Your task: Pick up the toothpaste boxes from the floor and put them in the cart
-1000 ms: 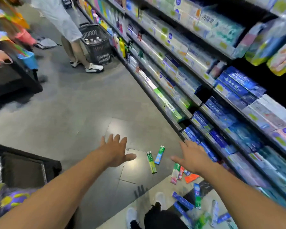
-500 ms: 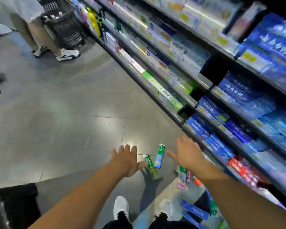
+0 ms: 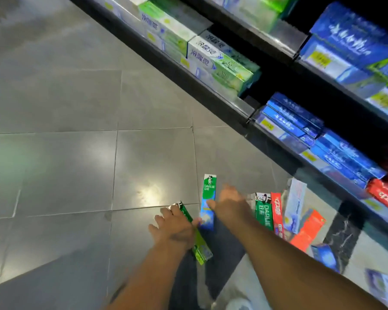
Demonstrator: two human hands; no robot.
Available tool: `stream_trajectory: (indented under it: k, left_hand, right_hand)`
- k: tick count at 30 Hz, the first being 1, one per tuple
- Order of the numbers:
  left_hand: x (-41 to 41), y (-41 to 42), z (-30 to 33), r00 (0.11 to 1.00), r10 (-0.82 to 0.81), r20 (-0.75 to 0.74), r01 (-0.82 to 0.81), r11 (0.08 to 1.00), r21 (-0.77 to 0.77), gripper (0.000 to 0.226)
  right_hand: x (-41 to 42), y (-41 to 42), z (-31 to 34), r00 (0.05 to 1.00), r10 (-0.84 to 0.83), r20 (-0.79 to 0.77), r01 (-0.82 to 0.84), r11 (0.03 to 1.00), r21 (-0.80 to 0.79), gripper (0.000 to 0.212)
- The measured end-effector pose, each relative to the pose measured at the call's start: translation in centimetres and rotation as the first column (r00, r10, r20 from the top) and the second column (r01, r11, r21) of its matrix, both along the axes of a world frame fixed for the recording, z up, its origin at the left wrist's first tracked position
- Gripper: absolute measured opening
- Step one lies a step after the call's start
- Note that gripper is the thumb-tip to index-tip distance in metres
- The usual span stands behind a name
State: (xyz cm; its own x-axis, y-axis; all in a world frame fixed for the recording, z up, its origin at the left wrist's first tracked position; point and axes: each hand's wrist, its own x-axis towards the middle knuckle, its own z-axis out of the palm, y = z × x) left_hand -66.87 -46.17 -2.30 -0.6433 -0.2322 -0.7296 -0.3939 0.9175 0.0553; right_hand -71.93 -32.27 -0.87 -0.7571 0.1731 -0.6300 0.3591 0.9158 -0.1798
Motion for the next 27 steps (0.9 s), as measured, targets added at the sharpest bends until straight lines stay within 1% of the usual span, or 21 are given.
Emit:
stream_trajectory:
  k: [3,6,8,10,13,15,17,18,20,22,24,25,27]
  left_hand:
    - [0.0,0.6,-4.1,0.999,0.013,-0.04,-0.013,1.0,0.016,0.084]
    - [0.5,0.9,-6.1,0.996,-0.02,-0.088,0.017,0.999,-0.03,0.086]
    - [1.1,0.8,-6.6,0.998,0.001,-0.055,-0.003,1.0,-0.031,0.092]
    - [1.6,0.5,-6.9,0.999,0.037,-0.023,-0.038,0.999,-0.026,0.097]
    - [1.4,-0.5,-7.1,0.998,0.067,-0.012,-0.067,0.998,-0.015,0.097]
    - [1.0,-0.7,-7.0,0.995,0.098,0.01,-0.098,0.995,0.004,0.1]
    - [0.8,0.0,-7.1,0.978,0.207,0.038,-0.209,0.976,0.056,0.108]
    - [0.8,0.6,-7.3,0.961,0.273,0.05,-0.276,0.957,0.082,0.112]
    - [1.1,2.1,-7.8,0.933,0.357,0.053,-0.361,0.926,0.112,0.122]
    - [1.4,3.2,-8.3,0.914,0.404,0.04,-0.406,0.903,0.141,0.126]
    - [1.6,4.0,-8.8,0.901,0.434,-0.005,-0.428,0.89,0.155,0.123]
    - [1.6,4.2,-8.9,0.903,0.427,-0.037,-0.418,0.896,0.151,0.119]
    - [1.7,4.4,-9.1,0.905,0.419,-0.072,-0.404,0.9,0.162,0.1]
  right_hand:
    - [-0.3,-0.8,-5.3,0.997,-0.065,-0.03,0.064,0.998,-0.008,0.061]
    - [0.3,-1.6,-9.5,0.994,-0.087,-0.068,0.086,0.996,-0.008,0.07]
    - [0.8,-1.7,-11.2,0.988,-0.146,-0.045,0.145,0.989,-0.027,0.075]
    - [1.2,-1.8,-11.8,0.977,-0.213,-0.019,0.212,0.977,-0.032,0.073]
    - [0.8,-1.1,-11.6,0.974,-0.219,0.049,0.222,0.973,-0.055,0.06]
    - [-0.4,0.4,-10.8,0.971,-0.216,0.102,0.225,0.97,-0.09,0.051]
    - [-2.2,2.2,-9.2,0.975,-0.182,0.13,0.202,0.966,-0.163,0.043]
    - [-3.1,3.1,-8.2,0.977,-0.166,0.133,0.192,0.959,-0.209,0.034]
    - [-4.2,4.5,-6.0,0.976,-0.161,0.147,0.201,0.927,-0.317,0.016]
    - [-4.3,5.5,-3.8,0.966,-0.191,0.175,0.246,0.884,-0.397,0.02]
    - [-3.8,6.0,-2.4,0.954,-0.213,0.209,0.286,0.854,-0.436,0.021]
    - [-3.5,6.3,-2.1,0.949,-0.219,0.226,0.301,0.844,-0.444,0.02]
    - [-2.9,6.7,-2.0,0.942,-0.221,0.251,0.315,0.84,-0.441,0.019]
